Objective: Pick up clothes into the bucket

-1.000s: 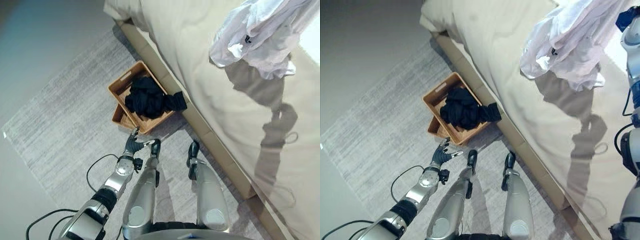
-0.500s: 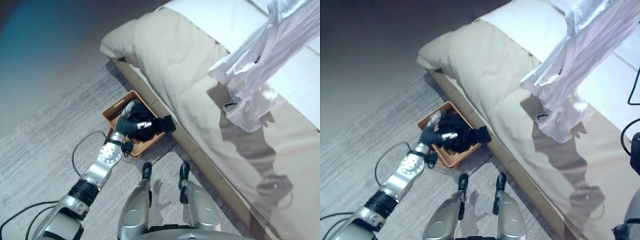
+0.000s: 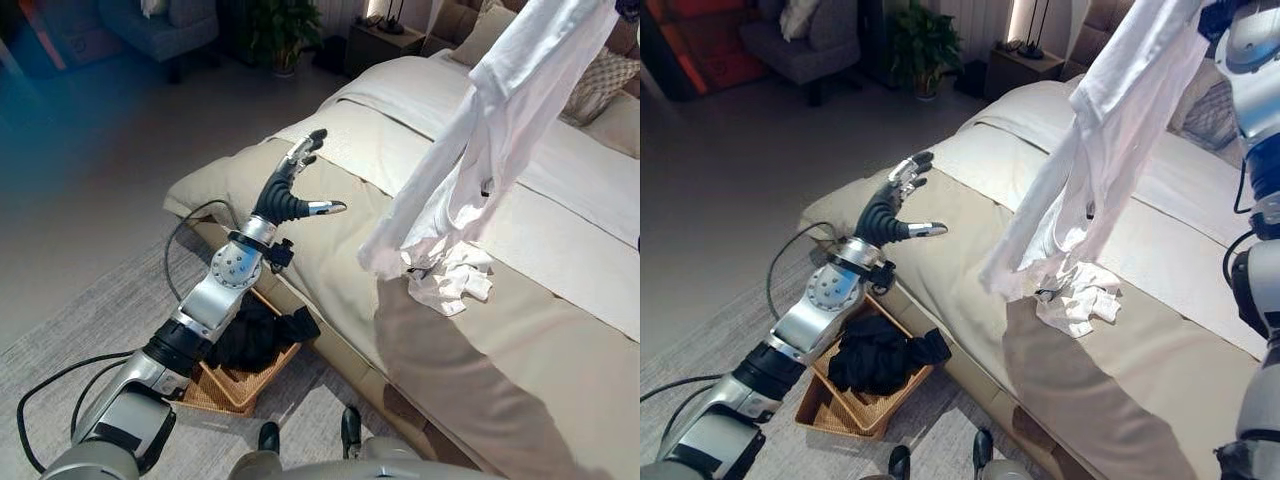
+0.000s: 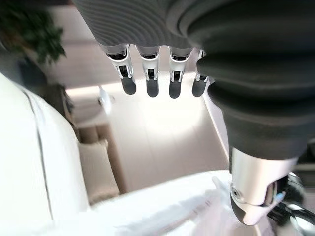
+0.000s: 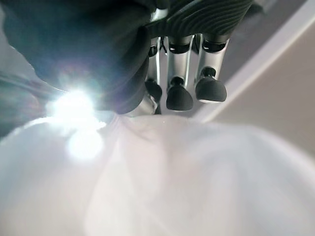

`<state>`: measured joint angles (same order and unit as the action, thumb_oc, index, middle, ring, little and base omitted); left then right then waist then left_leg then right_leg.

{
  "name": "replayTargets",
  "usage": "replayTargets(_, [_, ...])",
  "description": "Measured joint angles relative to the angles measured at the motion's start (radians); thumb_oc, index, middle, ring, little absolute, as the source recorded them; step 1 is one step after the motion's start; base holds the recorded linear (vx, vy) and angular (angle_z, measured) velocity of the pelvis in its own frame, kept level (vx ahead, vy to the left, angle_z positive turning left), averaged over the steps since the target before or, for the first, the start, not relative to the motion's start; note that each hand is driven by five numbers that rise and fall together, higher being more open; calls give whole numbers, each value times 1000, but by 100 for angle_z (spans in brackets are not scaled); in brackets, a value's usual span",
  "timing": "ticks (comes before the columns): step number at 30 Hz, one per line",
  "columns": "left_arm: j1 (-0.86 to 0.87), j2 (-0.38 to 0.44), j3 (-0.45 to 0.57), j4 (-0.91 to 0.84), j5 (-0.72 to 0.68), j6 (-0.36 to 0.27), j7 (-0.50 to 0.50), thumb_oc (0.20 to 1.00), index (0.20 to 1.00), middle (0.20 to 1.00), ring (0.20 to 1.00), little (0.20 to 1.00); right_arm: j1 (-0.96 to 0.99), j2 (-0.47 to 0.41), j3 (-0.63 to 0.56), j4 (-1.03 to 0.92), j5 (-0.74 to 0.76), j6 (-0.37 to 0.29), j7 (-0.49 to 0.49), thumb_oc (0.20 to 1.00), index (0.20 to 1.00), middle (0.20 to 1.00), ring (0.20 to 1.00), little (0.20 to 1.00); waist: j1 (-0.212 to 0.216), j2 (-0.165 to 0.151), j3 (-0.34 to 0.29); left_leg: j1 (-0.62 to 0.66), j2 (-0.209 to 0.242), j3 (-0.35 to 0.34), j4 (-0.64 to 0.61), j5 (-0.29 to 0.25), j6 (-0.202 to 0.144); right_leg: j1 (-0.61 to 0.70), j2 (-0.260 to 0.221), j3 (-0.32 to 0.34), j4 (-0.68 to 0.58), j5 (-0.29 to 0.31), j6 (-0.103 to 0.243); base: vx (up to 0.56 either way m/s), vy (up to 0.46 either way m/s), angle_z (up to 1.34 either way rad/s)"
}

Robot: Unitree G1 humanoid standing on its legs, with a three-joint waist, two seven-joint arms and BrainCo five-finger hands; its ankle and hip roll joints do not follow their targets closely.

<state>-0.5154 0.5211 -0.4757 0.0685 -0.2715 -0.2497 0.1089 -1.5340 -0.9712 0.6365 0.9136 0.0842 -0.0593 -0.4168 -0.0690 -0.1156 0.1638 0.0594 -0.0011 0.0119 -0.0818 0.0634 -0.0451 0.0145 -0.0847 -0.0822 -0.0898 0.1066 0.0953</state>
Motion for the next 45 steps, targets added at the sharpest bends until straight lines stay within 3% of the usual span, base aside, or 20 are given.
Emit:
replayTargets(6, [-5, -2, -15, 0, -19, 26, -14, 1000, 1000, 1000, 1000, 1000, 86, 10, -41, -186, 29, -9, 21, 200, 200, 200, 200, 200, -25, 25, -21, 4, 4, 12, -1, 0, 0, -1, 3, 11, 0, 0, 1, 11, -7, -5])
replayTargets(9, [-49, -45, -25, 37, -19, 33, -13, 1000, 1000, 1000, 1000, 1000, 200, 9, -90, -382, 37, -31, 29, 200, 200, 200, 200, 200, -40, 48, -34, 16, 5, 13, -4, 1, 1, 8, 5, 15, 0, 1, -1, 4, -6, -1])
replayTargets(16, [-147, -167, -54, 227, -19, 53, 15, 1000, 1000, 1000, 1000, 1000, 322, 14, -123, -608, 67, -61, 76, 200, 200, 200, 200, 200, -66, 66, -45, 22, 12, 15, -3, 1, 1, 12, 12, 18, 0, -1, 0, -3, -7, -2])
replayTargets(17, [-148, -189, -54, 249, -20, 62, 23, 1000, 1000, 1000, 1000, 1000, 334, 18, -127, -644, 69, -65, 85, 200, 200, 200, 200, 200, -86, 69, -47, 22, 14, 17, -3, 1, 1, 12, 14, 18, 0, -2, 1, 0, 0, 0])
replayTargets(24, [-193, -272, -54, 338, -86, 72, 60, 1000, 1000, 1000, 1000, 1000, 434, 63, -152, -888, 107, -96, 166, 200, 200, 200, 200, 200, -87, 81, -54, 34, 20, 36, -4, 0, 0, 16, 20, 34, 0, -3, 0, -13, -9, -7])
replayTargets(34, [-262, -311, -104, 388, -139, 88, 80, 1000, 1000, 1000, 1000, 1000, 439, 139, -150, -993, 149, -114, 228, 200, 200, 200, 200, 200, -85, 82, -54, 35, 23, 38, -4, 0, 0, 16, 24, 36, 0, -3, 0, 0, 0, 0])
replayTargets(39, [-304, -273, -236, 307, -431, 123, -59, 1000, 1000, 1000, 1000, 1000, 439, 139, -126, -1036, 205, -119, 250, 200, 200, 200, 200, 200, -87, 86, -58, 36, 23, 37, -4, -1, -1, 18, 24, 35, 0, -2, -3, 30, -1, 0])
replayTargets(45, [-336, -124, -388, 171, -716, 219, -255, 1000, 1000, 1000, 1000, 1000, 439, 138, -68, -1045, 240, -126, 286, 200, 200, 200, 200, 200, -88, 98, -64, 37, 27, 37, -5, -1, -1, 19, 27, 34, 0, -2, -3, 0, 0, 0])
